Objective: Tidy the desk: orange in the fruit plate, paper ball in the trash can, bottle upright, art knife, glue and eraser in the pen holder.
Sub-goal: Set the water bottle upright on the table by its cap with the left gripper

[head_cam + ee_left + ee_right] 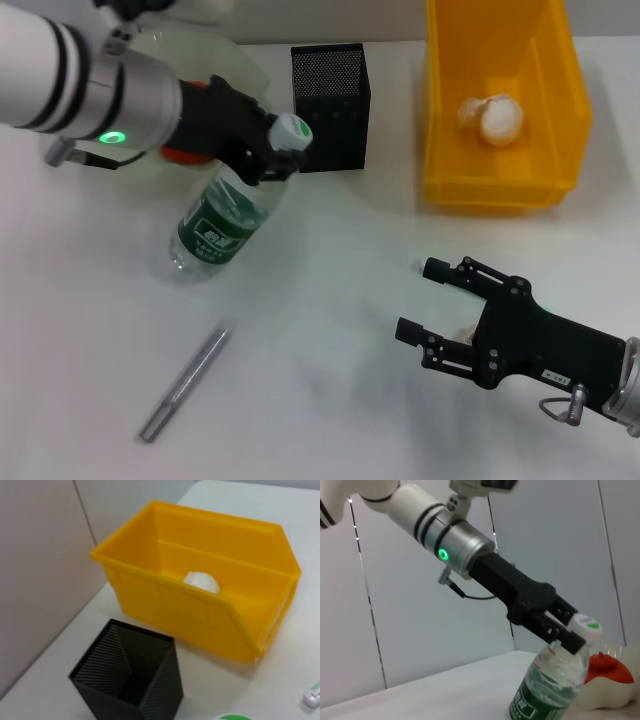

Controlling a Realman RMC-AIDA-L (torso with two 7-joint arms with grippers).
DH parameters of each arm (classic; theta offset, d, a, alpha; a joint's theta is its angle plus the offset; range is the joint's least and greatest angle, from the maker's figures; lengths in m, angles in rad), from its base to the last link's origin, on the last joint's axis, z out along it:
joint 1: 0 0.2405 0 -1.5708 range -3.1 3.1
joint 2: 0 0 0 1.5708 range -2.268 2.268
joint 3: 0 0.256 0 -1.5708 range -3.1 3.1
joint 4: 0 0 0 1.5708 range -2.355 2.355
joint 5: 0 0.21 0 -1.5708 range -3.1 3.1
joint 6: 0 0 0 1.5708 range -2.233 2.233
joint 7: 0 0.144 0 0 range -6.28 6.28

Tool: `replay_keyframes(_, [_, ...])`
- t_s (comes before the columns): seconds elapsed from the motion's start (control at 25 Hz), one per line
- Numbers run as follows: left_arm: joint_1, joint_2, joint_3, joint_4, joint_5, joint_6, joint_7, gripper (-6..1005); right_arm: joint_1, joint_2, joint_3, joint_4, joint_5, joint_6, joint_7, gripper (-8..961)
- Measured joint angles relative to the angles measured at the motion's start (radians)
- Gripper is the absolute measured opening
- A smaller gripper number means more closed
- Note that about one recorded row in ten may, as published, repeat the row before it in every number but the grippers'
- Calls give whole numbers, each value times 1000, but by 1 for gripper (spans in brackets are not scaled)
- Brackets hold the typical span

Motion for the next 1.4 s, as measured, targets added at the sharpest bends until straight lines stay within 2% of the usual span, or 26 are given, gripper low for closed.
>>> replay_keyframes(0.44, [57,0,-70,45,-36,-8,30,438,9,1,0,2,0,4,0,796])
replay_keyframes(1.4, [93,0,-140,57,-49,-11,55,439,23,1,0,2,0,17,0,795])
